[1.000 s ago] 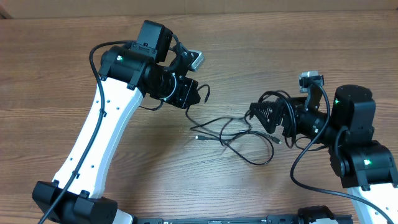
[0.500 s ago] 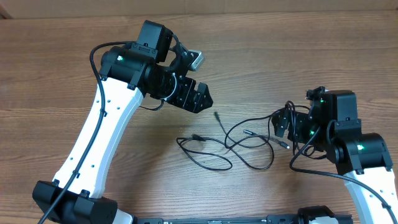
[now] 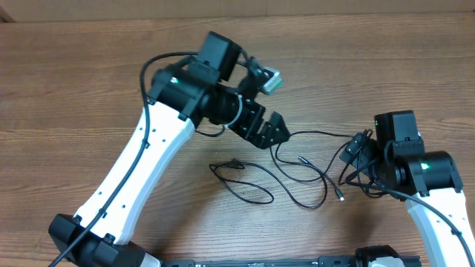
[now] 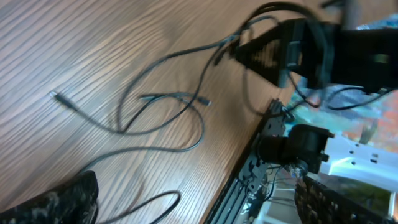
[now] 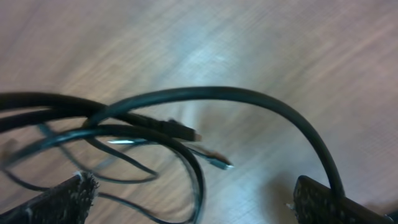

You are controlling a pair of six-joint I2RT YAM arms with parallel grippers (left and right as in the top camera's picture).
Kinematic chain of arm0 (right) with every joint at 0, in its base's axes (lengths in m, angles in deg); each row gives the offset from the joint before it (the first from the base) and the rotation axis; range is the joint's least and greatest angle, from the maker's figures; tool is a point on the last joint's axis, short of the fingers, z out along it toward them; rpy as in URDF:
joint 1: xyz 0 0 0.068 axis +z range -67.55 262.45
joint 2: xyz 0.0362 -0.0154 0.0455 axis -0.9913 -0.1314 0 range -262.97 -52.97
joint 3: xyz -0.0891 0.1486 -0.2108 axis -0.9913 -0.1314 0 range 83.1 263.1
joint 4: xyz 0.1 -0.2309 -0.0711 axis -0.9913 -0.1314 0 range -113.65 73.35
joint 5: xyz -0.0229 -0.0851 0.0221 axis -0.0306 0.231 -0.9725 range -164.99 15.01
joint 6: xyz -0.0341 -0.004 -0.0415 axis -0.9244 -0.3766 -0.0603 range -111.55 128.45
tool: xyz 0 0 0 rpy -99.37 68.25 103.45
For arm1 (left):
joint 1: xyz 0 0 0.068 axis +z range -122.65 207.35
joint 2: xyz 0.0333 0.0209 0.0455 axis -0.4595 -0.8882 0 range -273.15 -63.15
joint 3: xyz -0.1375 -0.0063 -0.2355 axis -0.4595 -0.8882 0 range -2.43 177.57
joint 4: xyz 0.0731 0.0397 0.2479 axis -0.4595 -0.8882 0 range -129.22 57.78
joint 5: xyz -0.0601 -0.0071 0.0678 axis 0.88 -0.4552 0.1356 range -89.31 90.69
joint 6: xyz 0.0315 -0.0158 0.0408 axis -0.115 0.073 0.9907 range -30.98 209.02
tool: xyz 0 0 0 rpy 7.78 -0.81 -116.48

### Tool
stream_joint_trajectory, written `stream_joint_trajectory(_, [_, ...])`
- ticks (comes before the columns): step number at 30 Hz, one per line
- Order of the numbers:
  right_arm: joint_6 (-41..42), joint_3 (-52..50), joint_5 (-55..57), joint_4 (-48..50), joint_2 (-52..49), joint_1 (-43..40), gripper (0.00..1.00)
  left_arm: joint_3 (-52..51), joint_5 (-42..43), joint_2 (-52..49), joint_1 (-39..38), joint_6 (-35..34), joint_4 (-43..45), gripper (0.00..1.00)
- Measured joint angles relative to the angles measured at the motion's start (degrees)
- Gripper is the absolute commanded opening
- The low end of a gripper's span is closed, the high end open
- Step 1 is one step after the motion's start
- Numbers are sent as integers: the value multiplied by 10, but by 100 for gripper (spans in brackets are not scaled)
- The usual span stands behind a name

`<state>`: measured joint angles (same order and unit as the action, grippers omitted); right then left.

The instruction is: Untangle cables

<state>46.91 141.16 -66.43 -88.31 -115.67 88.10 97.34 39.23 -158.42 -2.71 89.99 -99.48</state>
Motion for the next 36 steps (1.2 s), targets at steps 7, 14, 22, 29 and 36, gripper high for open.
stream_joint_trajectory(7, [16,0,-12,16,-23,0,100,0,-12,0,-35,0,32,100])
stream_joint_trajectory(14, [20,0,-159,119,-23,0,100,0,-46,0,-68,5,37,100])
stream_joint_trajectory(22, [22,0,-349,194,-23,0,100,0,-32,0,-72,23,46,100])
stream_joint_trajectory(29, [70,0,-322,185,-23,0,97,0,-2,0,-80,40,47,100])
stream_joint_trajectory(36, [169,0,-203,164,-23,0,97,0,3,0,-105,42,54,100])
